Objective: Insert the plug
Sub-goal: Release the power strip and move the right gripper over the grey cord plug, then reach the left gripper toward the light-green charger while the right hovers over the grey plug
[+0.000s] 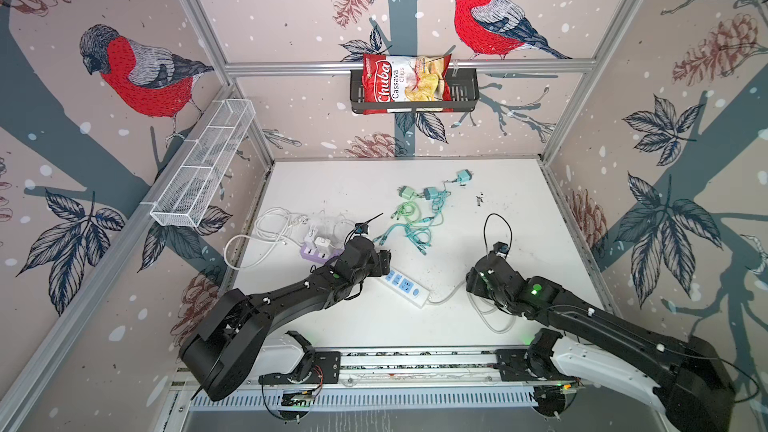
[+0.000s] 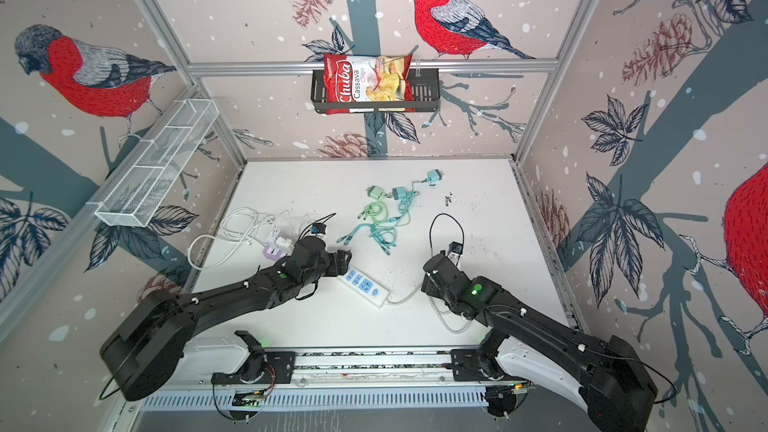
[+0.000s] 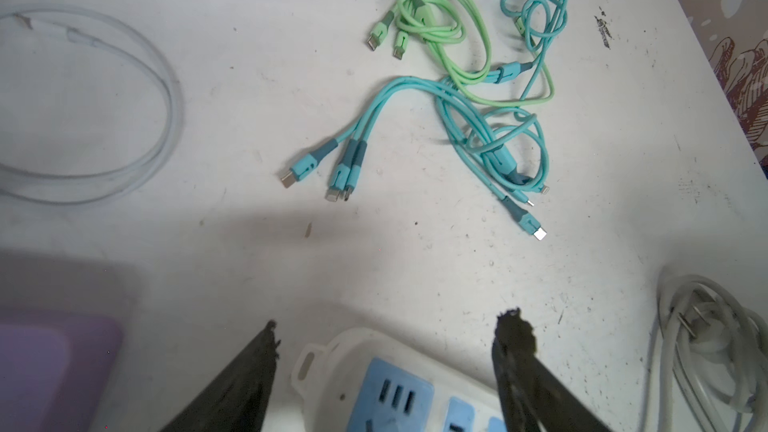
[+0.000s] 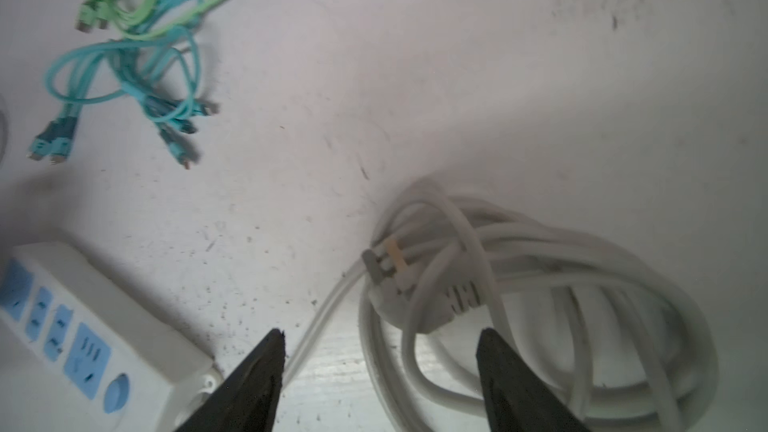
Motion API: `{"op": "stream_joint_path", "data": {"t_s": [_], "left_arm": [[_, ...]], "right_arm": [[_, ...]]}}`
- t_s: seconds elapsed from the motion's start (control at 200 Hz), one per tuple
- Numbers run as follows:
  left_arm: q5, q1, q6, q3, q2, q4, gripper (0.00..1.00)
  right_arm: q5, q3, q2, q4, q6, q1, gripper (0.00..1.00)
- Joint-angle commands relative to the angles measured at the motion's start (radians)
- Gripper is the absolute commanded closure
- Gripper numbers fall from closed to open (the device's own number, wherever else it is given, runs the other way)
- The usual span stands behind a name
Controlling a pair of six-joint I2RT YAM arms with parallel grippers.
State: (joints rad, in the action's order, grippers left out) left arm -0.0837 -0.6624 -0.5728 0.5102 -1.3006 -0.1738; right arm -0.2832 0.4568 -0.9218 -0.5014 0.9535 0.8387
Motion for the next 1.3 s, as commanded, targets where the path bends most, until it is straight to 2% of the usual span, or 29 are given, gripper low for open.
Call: {"op": "stream_joint_path", "data": {"t_s": [0.0,0.14,0.385,0.535,0.69,0.96,1.296], "left_arm": [[-0.03,0.0,0.04,0.041,-0.029,0.007,0.19],[-0.034,0.0,0.057,0.134,-0.111,0.059,0.18],[-0.061,0.007,0.096,0.294,-0.25,0.103,0.18],[-0.075,0.022,0.119,0.396,-0.33,0.113,0.19],[-0.099,0.048,0.161,0.547,-0.443,0.133,0.18],[-0.027,0.115,0.21,0.868,-0.699,0.208,0.19],[0.04,0.165,0.161,1.179,-0.932,0.293,0.21]], "right_arm": [[0.01,-0.052,-0.003,0.025,0.101,-0.004,0.26],[0.032,-0.115,-0.011,0.125,0.099,-0.053,0.26],[0.125,-0.121,-0.064,0.253,-0.079,-0.302,0.25],[0.184,-0.063,-0.192,0.294,-0.199,-0.458,0.25],[0.233,0.031,-0.358,0.331,-0.299,-0.552,0.25],[0.286,0.151,-0.483,0.326,-0.373,-0.56,0.26],[0.248,0.124,-0.277,0.214,-0.35,-0.524,0.26]]}}
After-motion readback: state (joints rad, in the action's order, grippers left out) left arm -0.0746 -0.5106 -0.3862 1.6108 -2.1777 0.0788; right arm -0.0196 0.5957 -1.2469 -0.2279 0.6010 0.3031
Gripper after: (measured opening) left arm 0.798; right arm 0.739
